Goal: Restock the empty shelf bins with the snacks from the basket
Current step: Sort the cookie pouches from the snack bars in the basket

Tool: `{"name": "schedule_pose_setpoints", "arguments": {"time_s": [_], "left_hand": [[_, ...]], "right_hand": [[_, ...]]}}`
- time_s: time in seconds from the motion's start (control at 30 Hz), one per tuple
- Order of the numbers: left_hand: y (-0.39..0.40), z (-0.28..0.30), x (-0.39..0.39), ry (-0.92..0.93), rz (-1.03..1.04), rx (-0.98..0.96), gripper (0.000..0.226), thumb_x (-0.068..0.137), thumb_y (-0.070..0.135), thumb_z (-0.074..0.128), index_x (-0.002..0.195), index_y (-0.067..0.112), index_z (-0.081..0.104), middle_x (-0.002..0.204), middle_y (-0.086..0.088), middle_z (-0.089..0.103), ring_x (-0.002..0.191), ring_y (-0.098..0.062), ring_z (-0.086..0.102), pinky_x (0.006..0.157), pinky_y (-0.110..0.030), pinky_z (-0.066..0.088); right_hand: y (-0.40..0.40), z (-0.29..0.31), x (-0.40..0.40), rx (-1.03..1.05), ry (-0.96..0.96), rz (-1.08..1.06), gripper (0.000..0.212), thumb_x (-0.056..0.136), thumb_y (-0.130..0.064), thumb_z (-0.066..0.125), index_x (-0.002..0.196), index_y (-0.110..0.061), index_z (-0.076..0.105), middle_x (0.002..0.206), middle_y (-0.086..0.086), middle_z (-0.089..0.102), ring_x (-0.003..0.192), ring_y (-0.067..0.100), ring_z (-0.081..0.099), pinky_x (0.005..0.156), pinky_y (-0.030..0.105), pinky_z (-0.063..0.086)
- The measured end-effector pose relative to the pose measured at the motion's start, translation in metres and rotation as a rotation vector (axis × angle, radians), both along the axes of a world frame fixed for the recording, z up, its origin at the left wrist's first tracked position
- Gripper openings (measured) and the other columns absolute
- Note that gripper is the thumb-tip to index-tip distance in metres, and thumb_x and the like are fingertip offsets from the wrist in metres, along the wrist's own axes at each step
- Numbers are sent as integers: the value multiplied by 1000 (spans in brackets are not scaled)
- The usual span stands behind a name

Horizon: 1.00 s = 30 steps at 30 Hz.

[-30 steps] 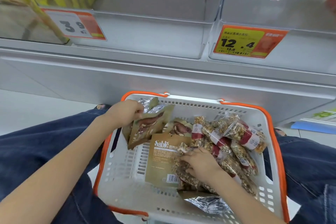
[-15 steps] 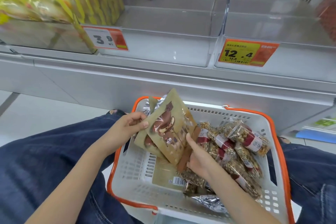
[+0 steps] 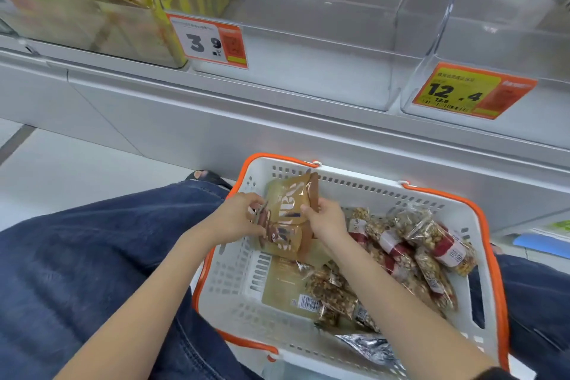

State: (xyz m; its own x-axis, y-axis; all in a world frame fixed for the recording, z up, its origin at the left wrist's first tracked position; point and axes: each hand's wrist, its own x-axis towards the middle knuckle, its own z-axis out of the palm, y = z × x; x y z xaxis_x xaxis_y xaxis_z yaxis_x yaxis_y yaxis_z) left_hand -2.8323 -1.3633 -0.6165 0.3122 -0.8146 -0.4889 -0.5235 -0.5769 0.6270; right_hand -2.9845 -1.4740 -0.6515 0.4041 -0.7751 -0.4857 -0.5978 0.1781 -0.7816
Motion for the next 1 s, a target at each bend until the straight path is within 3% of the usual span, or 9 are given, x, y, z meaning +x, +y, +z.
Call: {"name": "schedule_pose_setpoints", "arguments": {"time_s": [0.13, 0.23, 0.33, 0.47, 0.6, 0.7, 0.8, 0.9, 1.0], "left_hand": [[-10, -16, -13, 196, 15, 14, 73, 71, 33, 80, 132, 22, 40, 119, 10, 50, 109, -11, 53, 89, -22, 47], [-17, -45, -24, -94, 22, 19, 75, 75, 26, 74, 137, 14, 33, 130, -5, 47, 120, -23, 46, 99, -32, 43], [-21, -60, -27, -360, 89, 106, 57, 90, 10, 56, 140, 10, 29, 131, -14, 50, 115, -29, 56, 95, -36, 46], [-28, -57, -15, -536, 186, 123, 36, 94, 6, 48, 130, 12, 43, 112, -8, 62, 90, -23, 63, 77, -32, 51], [-29, -49, -13, -629, 129, 147, 42, 92, 3, 49, 131, 13, 39, 108, -8, 60, 92, -27, 63, 71, -33, 50], [-26, -48, -13, -732, 62, 196, 53, 93, 5, 49, 140, 16, 28, 109, -5, 58, 88, -24, 65, 68, -33, 52], [-24, -44, -10, -778, 55, 200, 44, 94, 8, 49, 133, 17, 32, 96, -1, 55, 75, -19, 58, 59, -29, 47], [-23, -41, -7, -788, 70, 174, 38, 93, 6, 47, 128, 17, 37, 89, -1, 55, 67, -20, 52, 53, -28, 40], [-23, -43, -6, -773, 66, 180, 37, 93, 6, 47, 127, 17, 39, 89, -1, 58, 69, -22, 58, 53, -30, 45]], "right_hand": [[5, -12, 34, 369, -181, 5, 21, 97, -20, 51, 114, -13, 63, 110, 8, 68, 99, 23, 65, 89, 41, 54], [-1, -16, 36, 624, -235, 213, 32, 101, -21, 44, 132, -17, 53, 125, 2, 60, 116, 21, 57, 103, 37, 44], [-23, -30, 20, 329, 12, 319, 30, 101, -22, 41, 126, -22, 59, 130, -2, 57, 117, 17, 54, 105, 37, 41], [-54, -57, -22, 5, 236, 246, 26, 97, -7, 43, 106, -14, 67, 118, 6, 65, 92, 20, 63, 86, 36, 53], [-44, -74, -43, -130, 333, 586, 25, 92, -11, 55, 114, -17, 65, 126, 2, 61, 96, 12, 60, 72, 16, 48], [-22, -91, -38, -142, 342, 769, 62, 82, -22, 71, 138, -15, 45, 141, 6, 48, 120, 19, 51, 101, 27, 41], [-5, -108, -31, -153, 468, 869, 93, 74, -48, 74, 148, -22, 24, 157, 5, 19, 142, 29, 19, 115, 47, 21], [12, -120, -22, -169, 671, 1016, 107, 69, -67, 66, 151, -32, 7, 158, 0, -16, 143, 37, -18, 108, 67, -4], [25, -133, -17, -296, 806, 1125, 104, 73, -70, 59, 150, -36, -2, 154, 2, -30, 136, 42, -30, 100, 75, -10]]}}
